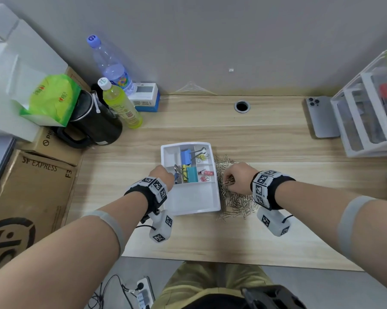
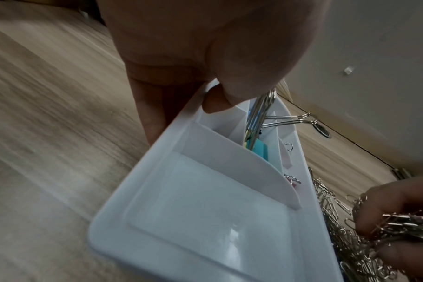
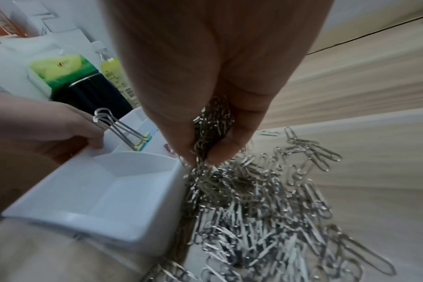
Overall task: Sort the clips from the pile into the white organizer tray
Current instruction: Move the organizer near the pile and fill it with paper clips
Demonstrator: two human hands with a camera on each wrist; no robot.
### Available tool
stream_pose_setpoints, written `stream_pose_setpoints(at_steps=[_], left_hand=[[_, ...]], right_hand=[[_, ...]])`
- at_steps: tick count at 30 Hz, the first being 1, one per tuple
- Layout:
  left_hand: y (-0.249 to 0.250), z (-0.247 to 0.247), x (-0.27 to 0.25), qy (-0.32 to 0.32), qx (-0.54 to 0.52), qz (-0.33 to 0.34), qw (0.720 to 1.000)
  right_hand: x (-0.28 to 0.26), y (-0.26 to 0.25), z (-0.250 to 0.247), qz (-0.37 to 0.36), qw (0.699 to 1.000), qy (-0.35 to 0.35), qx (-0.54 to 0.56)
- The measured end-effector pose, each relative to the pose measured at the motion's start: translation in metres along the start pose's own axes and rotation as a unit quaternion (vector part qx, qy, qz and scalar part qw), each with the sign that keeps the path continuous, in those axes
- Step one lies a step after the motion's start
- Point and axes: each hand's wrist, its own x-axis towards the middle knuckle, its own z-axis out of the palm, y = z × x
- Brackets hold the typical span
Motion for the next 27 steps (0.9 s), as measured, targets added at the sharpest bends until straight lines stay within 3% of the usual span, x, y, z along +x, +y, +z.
stream_pose_setpoints(at_steps=[5, 15, 20, 27], left_hand=[[0.0, 0.002, -0.001, 0.003, -0.005, -0.001, 1.0], [-0.004, 0.002, 0.0, 0.001, -0.015, 0.013, 1.0], [-0.004, 0.002, -0.001, 0.01, -0.003, 0.016, 1.0], [-0.007, -0.005, -0.001, 0.022, 0.012, 0.008, 1.0]], right_hand=[[0.001, -0.03, 0.007, -0.057, 0.998, -0.006, 0.032], [0.013, -0.066, 0.052, -0.093, 0.992, -0.038, 0.079], [0.007, -0.066, 0.045, -0.105, 0.988, -0.057, 0.094], [0.004, -0.03, 0.023, -0.034, 0.988, 0.102, 0.109]])
